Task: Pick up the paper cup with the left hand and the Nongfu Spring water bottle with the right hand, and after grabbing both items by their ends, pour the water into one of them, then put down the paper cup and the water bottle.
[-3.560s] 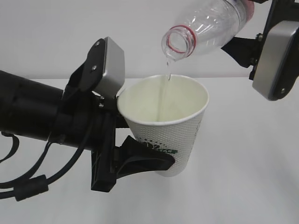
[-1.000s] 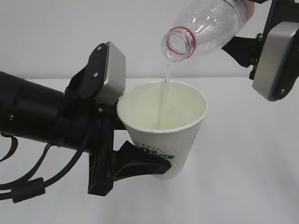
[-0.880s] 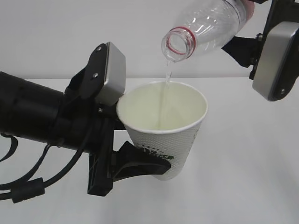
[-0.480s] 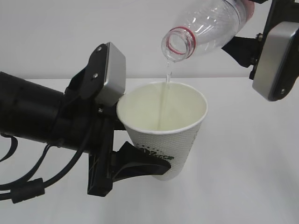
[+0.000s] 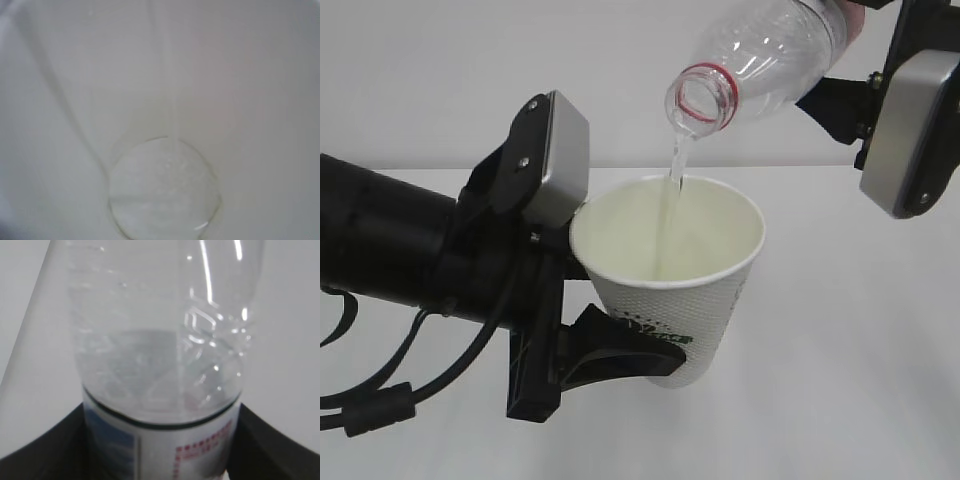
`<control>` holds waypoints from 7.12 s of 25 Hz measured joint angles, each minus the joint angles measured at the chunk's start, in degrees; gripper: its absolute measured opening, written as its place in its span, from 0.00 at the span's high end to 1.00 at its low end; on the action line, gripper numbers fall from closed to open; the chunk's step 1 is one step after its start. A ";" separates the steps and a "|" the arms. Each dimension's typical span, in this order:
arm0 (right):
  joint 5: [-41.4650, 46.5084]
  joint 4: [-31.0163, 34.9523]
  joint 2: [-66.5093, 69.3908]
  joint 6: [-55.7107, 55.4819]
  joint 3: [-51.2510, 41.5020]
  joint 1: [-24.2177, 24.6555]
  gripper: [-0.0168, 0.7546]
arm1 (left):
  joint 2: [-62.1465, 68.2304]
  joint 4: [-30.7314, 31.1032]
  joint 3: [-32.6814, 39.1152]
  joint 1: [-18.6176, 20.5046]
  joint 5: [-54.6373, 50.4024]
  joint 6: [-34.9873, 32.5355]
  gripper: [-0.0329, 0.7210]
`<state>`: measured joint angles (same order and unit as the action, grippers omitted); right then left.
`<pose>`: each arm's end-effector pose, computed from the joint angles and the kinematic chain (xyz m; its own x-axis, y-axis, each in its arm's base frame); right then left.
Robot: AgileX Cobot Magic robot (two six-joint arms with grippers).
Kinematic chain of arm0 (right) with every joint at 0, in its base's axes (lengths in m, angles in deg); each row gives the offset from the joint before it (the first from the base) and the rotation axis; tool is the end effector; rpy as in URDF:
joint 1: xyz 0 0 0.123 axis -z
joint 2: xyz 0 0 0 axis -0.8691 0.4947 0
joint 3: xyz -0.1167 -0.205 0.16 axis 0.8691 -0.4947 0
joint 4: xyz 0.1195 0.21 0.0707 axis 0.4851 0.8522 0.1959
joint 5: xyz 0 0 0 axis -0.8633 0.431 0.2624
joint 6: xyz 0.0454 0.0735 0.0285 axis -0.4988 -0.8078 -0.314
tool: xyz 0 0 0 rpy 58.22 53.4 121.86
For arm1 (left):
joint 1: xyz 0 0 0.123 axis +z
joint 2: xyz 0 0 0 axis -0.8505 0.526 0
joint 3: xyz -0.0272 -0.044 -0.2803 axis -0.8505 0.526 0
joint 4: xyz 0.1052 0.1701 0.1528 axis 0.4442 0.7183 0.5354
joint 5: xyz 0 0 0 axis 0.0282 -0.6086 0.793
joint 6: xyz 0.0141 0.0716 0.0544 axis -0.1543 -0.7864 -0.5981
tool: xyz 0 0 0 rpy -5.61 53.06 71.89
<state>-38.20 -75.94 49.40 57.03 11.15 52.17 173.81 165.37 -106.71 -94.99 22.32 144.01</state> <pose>0.2621 0.0947 0.3118 0.7251 -0.6880 0.0285 0.0178 -0.0225 -0.9996 0.2011 -0.2224 0.2381 -0.0012 0.4902 -0.8716 0.9953 0.0848 0.0464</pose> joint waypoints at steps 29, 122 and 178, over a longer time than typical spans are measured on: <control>0.00 0.00 0.00 0.10 0.08 0.00 0.31 | 0.00 0.25 0.00 0.00 1.68 0.00 0.30; -0.45 0.32 0.00 1.83 0.08 0.00 0.31 | 0.00 0.46 0.00 0.00 1.58 0.00 0.30; -0.77 0.32 -0.11 3.06 0.08 0.00 0.31 | 0.00 0.56 0.00 0.00 1.25 0.00 0.30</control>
<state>-38.97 -75.62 49.29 60.09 11.24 52.17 173.81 165.93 -106.71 -94.99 23.57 144.01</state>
